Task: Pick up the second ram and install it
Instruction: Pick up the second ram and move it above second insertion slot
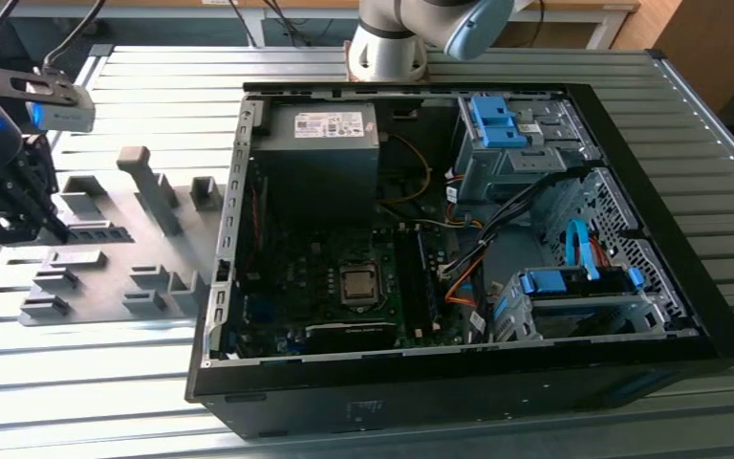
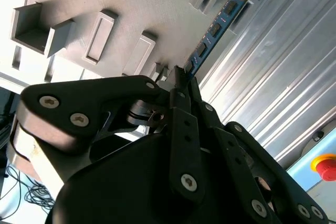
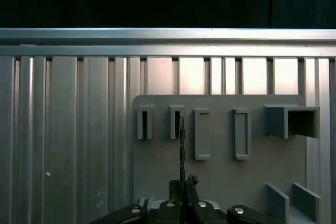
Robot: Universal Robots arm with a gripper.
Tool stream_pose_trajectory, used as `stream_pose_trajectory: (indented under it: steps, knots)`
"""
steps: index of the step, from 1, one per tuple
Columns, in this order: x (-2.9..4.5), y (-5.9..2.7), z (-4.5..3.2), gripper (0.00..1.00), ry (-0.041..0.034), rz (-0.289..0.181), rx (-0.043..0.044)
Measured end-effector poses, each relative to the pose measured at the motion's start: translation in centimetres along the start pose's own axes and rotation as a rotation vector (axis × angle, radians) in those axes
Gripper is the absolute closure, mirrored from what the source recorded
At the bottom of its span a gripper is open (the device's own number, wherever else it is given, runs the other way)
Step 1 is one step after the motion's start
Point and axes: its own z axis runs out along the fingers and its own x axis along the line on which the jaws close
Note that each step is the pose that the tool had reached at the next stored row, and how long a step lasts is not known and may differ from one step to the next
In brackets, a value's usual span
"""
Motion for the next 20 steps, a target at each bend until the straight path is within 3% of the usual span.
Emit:
stream_pose_trajectory:
  steps: [20]
  knots:
    - [-0.03,0.02,-2.02,0.86,0.0001,0.0,-0.0001]
